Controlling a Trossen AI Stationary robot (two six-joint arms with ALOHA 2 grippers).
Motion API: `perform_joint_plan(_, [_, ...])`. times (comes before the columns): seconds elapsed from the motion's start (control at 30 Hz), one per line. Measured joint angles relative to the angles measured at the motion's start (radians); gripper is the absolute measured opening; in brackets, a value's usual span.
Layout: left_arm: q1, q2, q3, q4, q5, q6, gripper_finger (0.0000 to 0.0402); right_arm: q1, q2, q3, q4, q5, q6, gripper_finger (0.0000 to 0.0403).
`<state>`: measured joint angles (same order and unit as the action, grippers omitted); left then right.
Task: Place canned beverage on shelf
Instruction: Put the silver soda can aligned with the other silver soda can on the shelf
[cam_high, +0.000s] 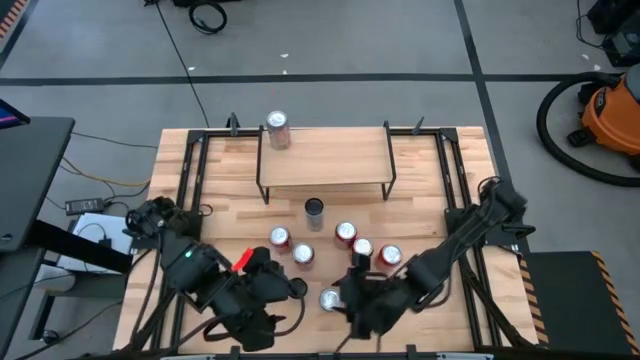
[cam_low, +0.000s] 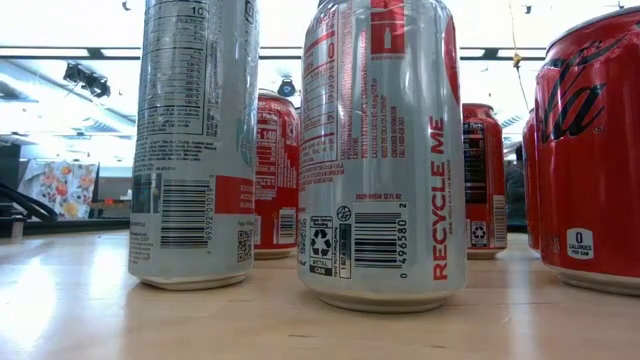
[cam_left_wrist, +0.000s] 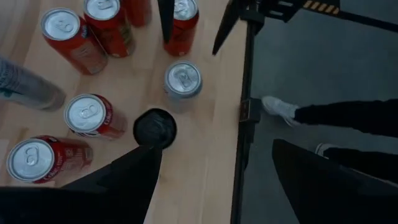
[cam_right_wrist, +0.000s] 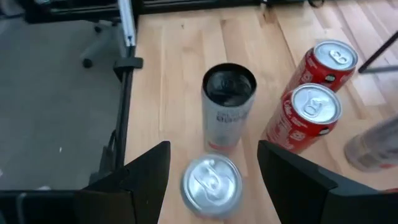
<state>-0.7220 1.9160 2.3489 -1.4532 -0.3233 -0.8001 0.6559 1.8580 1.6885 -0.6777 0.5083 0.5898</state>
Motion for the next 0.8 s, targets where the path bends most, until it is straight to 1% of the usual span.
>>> perform_joint_plan(0.07, [-0.017,0.0,0.0,-0.002,-0.004,0.004,0.0315,-0.001,0.058,0.092,-0.076,-0.001,0.036,0.0251])
perform_joint_plan(0.13, [-0.033,0.0,0.0,-0.013,-0.03,0.003,0.0315,-0.001,0.11,0.166,-0.146,-0.012,0.057,0.0251])
perform_joint_plan(0.27, [-0.046,0.0,0.0,-0.021,-0.061,-0.016,0.0315,0.0,0.181,0.244,-0.227,-0.065,0.066,0.026])
perform_joint_plan(0.4, [-0.046,0.0,0.0,-0.02,-0.065,-0.038,0.0315,-0.009,0.205,0.26,-0.235,-0.131,0.103,0.0285])
perform_joint_plan(0.63, [-0.046,0.0,0.0,-0.022,-0.074,-0.048,0.0315,-0.03,0.205,0.255,-0.291,-0.134,0.152,0.0333])
perform_joint_plan(0.8, [-0.028,0.0,0.0,-0.026,-0.076,-0.049,0.0315,-0.052,0.217,0.255,-0.295,-0.123,0.147,0.035])
